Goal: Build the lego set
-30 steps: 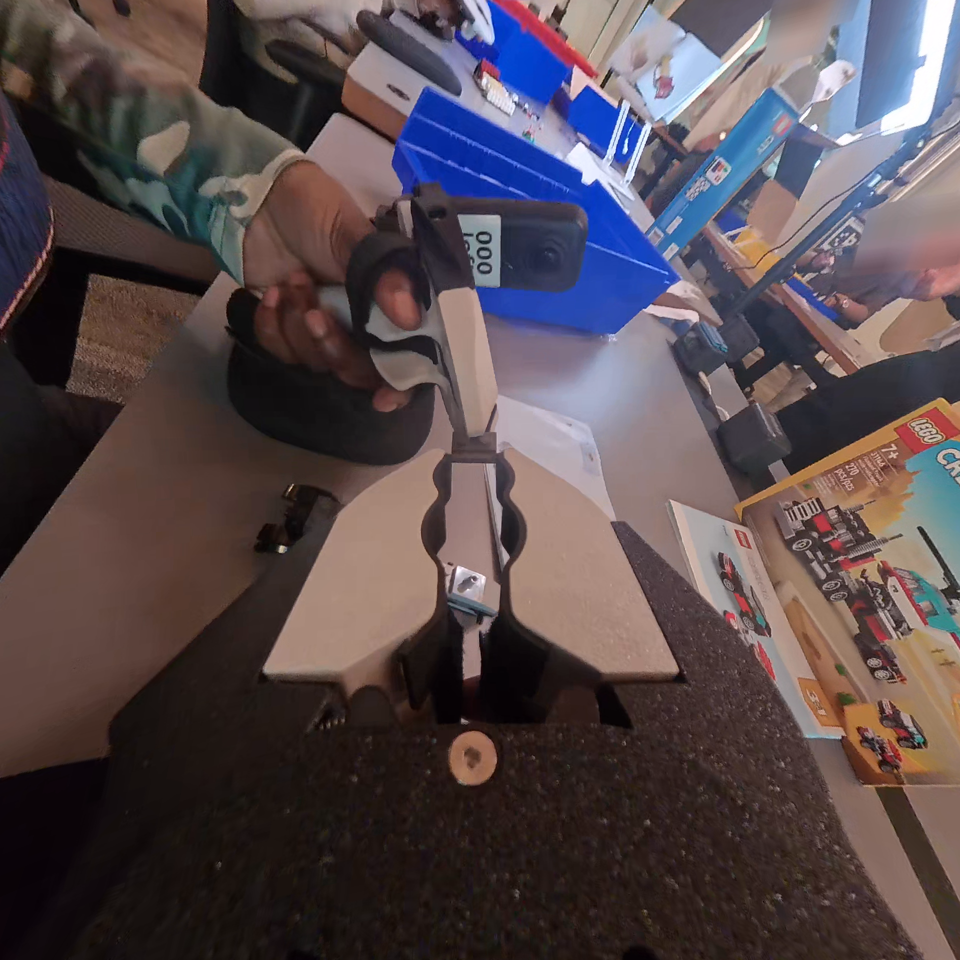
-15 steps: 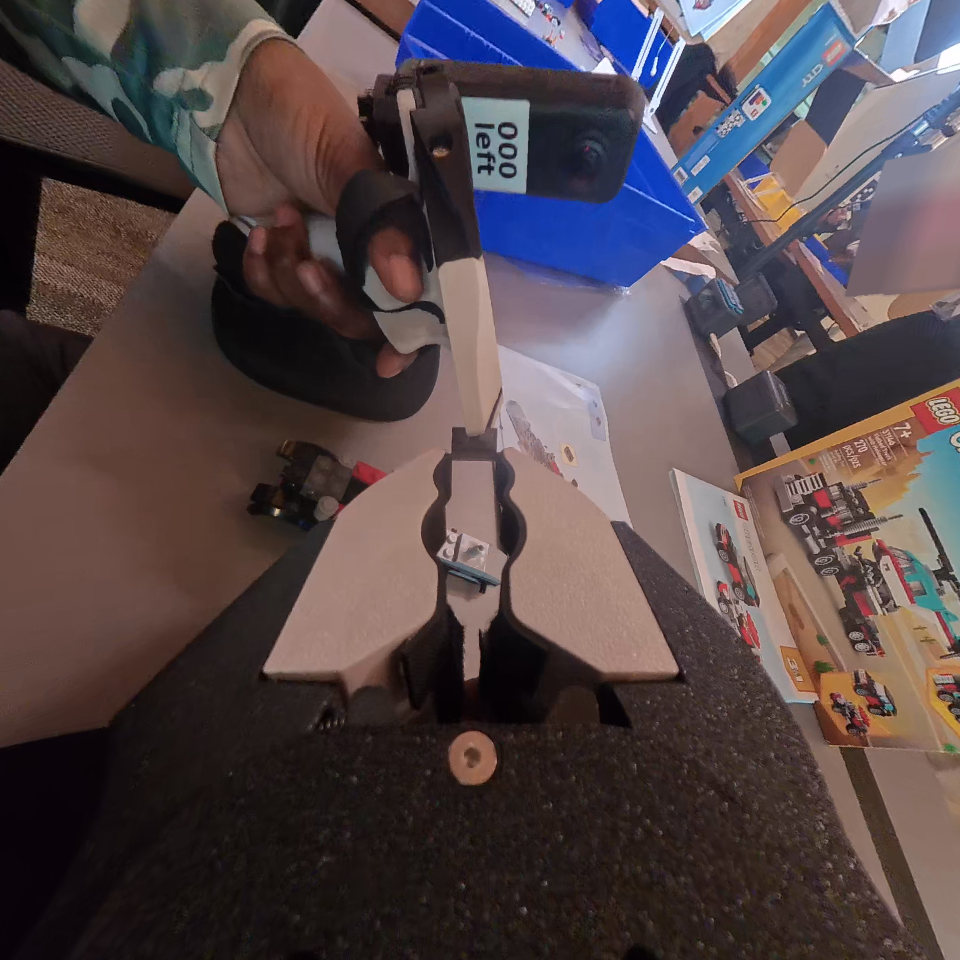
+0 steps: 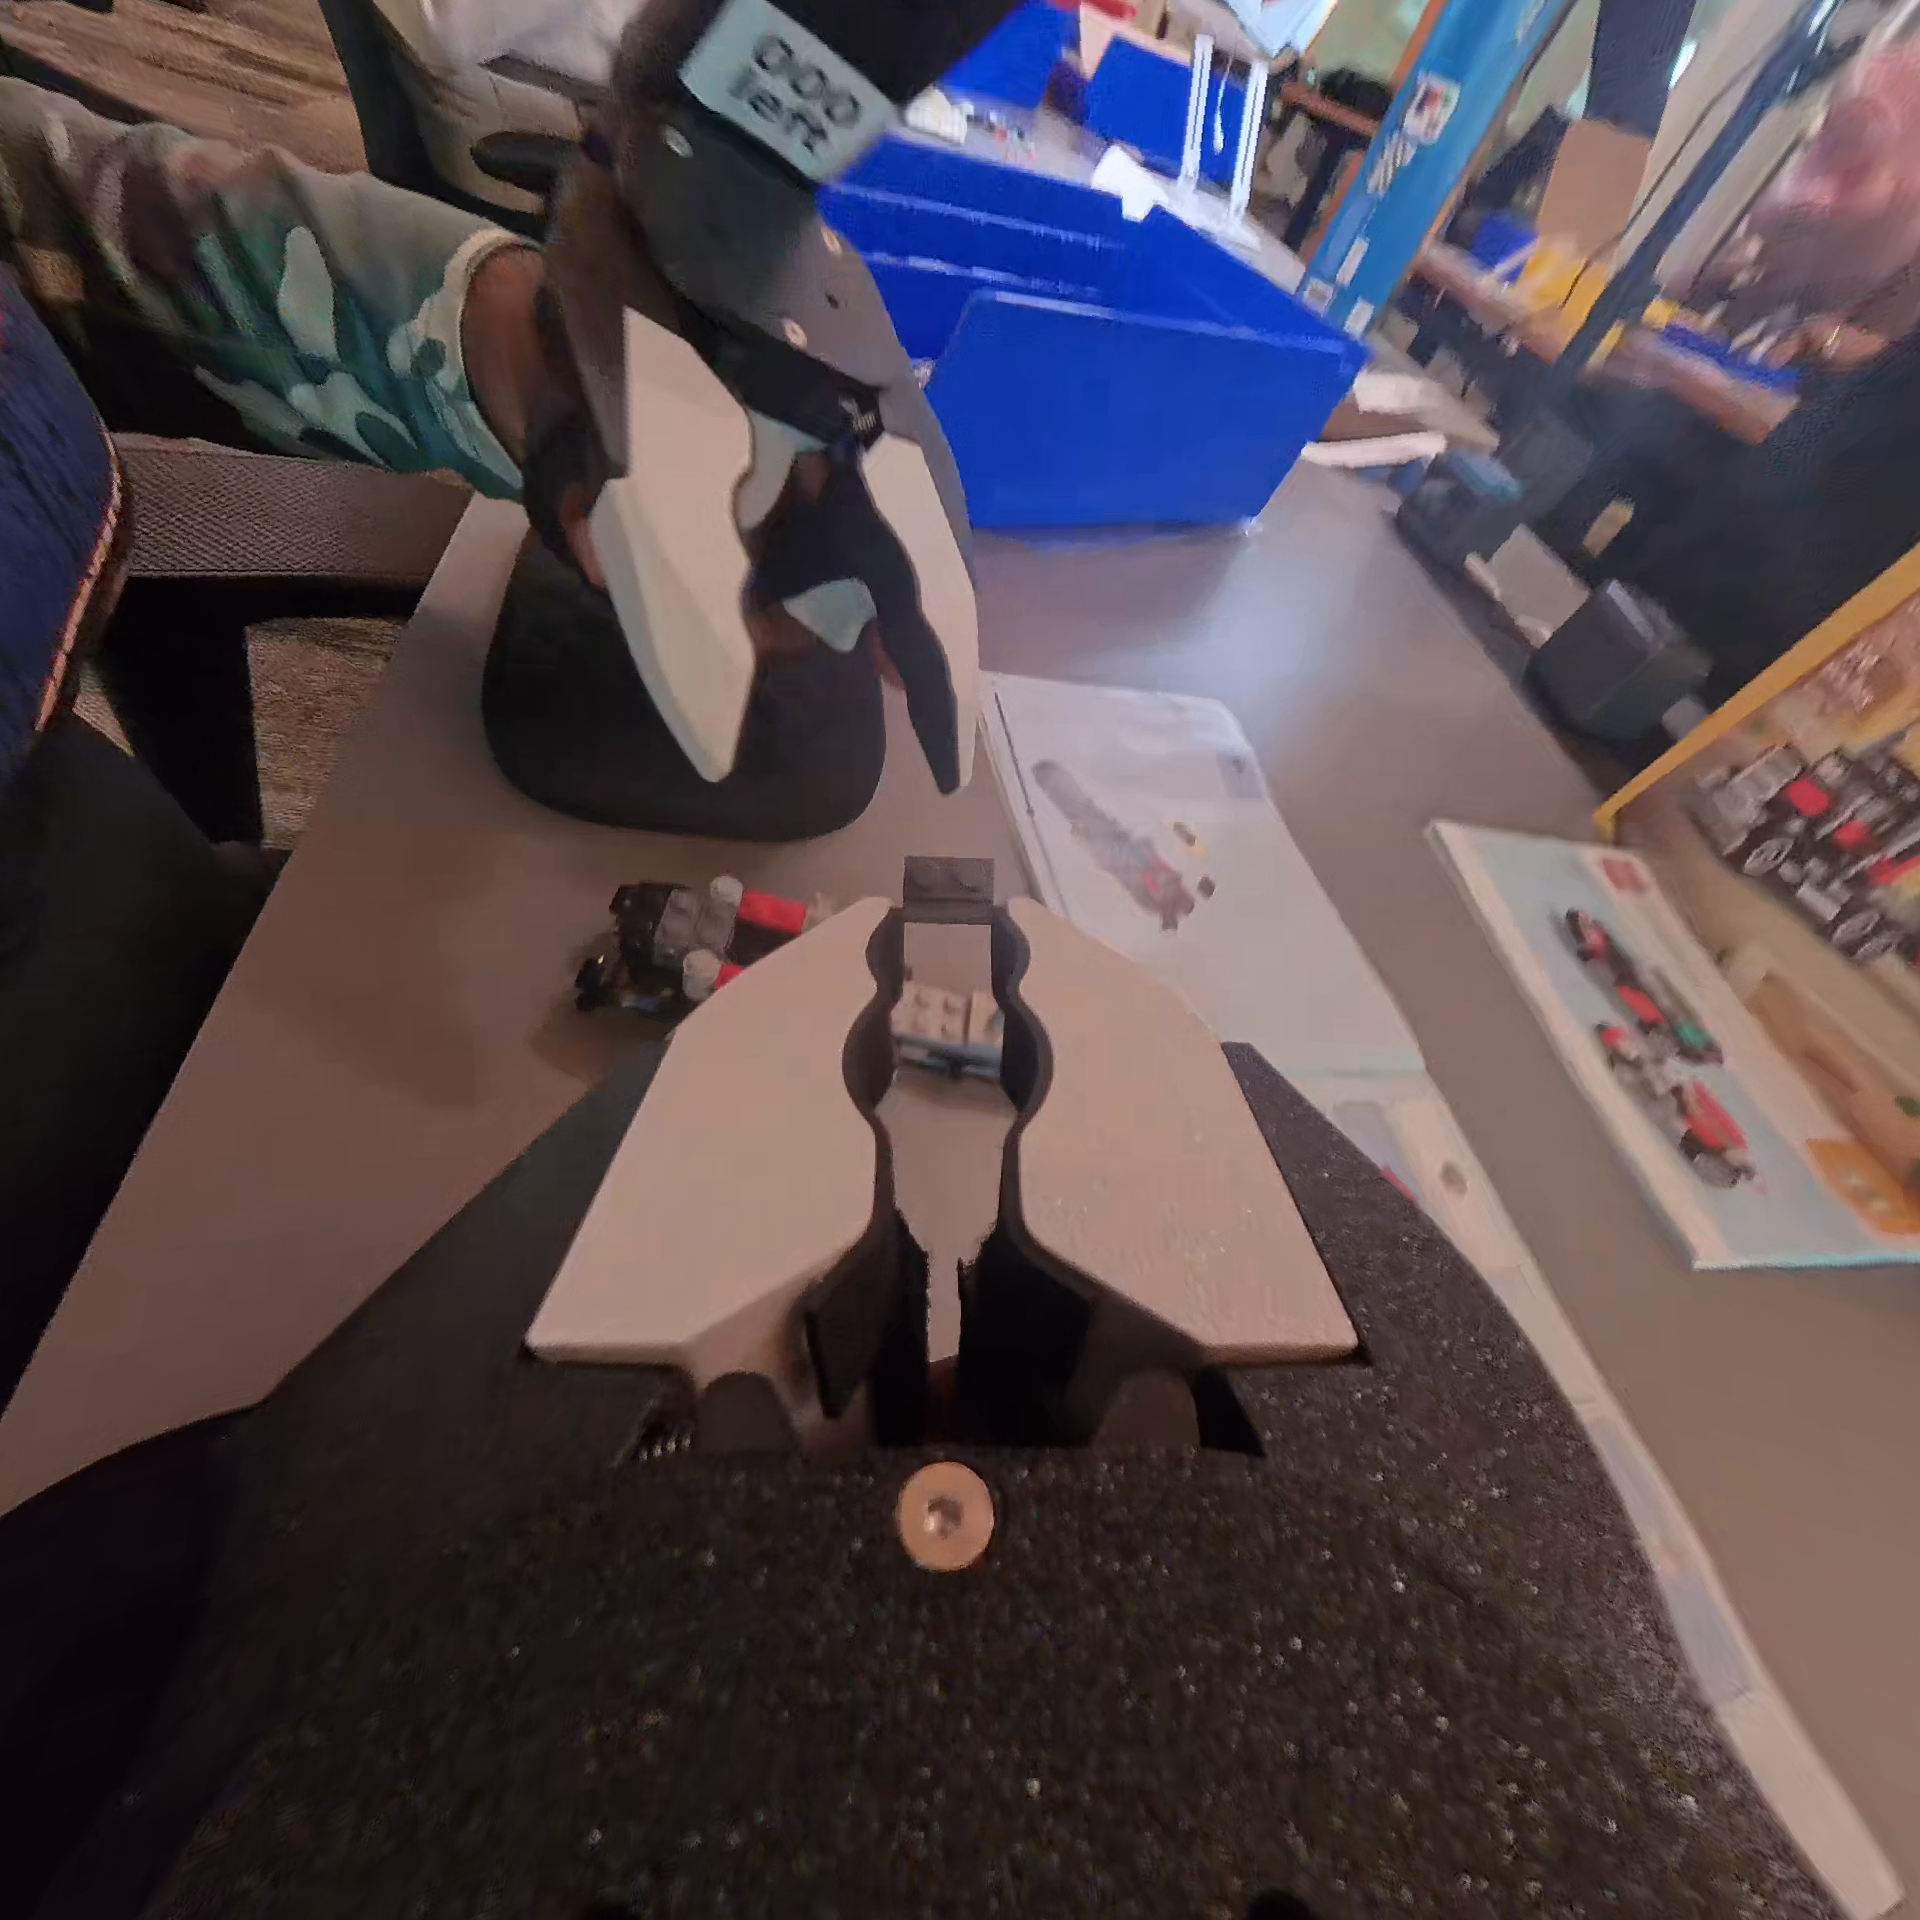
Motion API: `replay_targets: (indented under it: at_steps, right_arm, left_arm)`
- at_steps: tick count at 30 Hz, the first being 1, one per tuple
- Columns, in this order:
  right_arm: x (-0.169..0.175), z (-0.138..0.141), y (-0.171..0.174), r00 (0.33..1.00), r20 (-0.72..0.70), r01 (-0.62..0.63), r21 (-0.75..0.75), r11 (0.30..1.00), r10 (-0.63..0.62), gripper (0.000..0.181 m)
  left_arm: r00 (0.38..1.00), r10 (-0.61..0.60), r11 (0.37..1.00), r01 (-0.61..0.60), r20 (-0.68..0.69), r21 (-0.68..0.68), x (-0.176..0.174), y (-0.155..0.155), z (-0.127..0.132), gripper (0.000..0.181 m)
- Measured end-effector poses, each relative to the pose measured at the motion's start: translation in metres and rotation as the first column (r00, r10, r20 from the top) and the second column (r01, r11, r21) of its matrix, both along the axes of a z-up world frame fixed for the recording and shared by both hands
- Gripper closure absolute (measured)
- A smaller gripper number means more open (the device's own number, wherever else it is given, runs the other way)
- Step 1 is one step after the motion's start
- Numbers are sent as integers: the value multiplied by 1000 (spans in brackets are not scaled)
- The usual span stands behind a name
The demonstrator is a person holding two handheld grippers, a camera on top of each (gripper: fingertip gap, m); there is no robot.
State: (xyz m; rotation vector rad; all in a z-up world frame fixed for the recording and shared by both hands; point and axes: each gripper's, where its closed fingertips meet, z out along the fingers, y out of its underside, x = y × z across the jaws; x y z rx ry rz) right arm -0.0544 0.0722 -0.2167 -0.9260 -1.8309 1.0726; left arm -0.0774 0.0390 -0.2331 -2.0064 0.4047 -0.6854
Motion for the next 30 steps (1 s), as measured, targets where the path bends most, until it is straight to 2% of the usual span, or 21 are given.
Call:
replay_targets:
  at_steps: [3, 8, 16, 23, 30]
  right_arm:
    - [7, -13, 2, 997, 74, 17, -48, 999, -13, 165]
    - [15, -37, -2, 976, 216, 27, -73, 997, -11, 165]
    - [10, -44, 0, 969, 248, 34, -103, 994, -7, 165]
    - [10, -60, -2, 939, 343, 22, -80, 997, 7, 165]
    - [8, -65, -1, 930, 366, 23, -73, 997, 5, 165]
  left_arm:
    - [992, -45, 999, 46, -121, 6, 3, -3, -12, 111]
    - [982, -95, 995, 91, -161, -28, 10, -5, -21, 106]
    - [970, -94, 994, 80, -224, -75, 10, -3, -36, 105]
    - [968, -125, 986, 98, -219, -132, 12, -5, -44, 106]
    - [963, -162, 985, 143, -216, -98, 17, -9, -40, 106]
